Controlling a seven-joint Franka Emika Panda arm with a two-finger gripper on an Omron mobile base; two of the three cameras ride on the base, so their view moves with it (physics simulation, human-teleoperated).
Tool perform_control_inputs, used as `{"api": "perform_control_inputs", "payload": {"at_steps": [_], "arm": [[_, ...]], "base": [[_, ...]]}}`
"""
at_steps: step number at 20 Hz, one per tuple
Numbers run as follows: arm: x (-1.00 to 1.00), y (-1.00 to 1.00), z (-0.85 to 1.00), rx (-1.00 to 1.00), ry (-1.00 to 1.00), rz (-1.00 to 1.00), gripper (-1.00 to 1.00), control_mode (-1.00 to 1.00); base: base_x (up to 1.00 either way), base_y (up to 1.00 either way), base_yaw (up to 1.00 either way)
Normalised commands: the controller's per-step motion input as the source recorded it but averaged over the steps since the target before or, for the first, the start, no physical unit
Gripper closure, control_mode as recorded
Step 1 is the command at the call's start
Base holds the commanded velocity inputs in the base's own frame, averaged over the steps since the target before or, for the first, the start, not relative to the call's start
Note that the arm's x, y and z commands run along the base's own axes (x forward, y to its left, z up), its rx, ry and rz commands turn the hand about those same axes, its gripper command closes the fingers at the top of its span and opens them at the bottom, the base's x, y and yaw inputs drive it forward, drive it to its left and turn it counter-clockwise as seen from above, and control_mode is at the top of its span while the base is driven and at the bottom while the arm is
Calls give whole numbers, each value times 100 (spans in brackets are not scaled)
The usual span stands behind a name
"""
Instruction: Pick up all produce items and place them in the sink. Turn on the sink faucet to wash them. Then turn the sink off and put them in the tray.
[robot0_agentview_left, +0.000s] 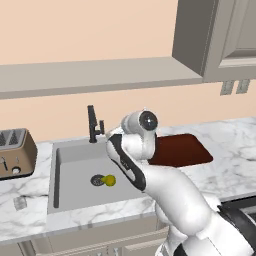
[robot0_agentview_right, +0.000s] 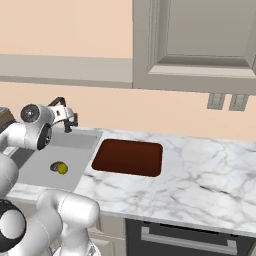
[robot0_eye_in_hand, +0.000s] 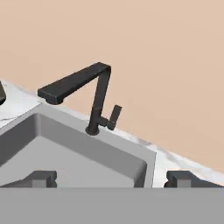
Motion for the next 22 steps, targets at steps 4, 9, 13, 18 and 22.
{"api": "perform_control_inputs", "payload": {"at_steps": [4, 9, 13, 18, 22], "arm": [[0, 0, 28, 0, 53, 0, -100, -100], [-15, 0, -22, -1, 43, 0, -100, -100], [-26, 2, -70, 0, 26, 0, -100, -100], [-31, 14, -79, -1, 4, 0, -100, -100], [-18, 11, -65, -1, 0, 0, -100, -100]], "base": [[0, 0, 0], [0, 0, 0], [0, 0, 0], [0, 0, 0], [0, 0, 0]]}}
